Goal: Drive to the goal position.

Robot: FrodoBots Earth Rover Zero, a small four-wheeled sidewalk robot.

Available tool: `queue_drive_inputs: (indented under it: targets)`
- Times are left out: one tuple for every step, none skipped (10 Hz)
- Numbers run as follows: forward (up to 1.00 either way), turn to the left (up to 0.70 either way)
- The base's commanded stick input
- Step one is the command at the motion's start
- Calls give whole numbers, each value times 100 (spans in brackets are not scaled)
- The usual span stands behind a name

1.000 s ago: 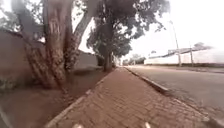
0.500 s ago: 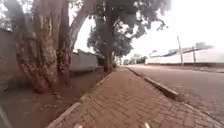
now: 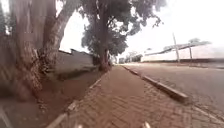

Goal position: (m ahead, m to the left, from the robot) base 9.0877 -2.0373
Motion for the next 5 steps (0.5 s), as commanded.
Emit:
queue_drive_inputs:
  targets:
    - [70,0]
    - [70,0]
    - [70,0]
    - [70,0]
    - [70,0]
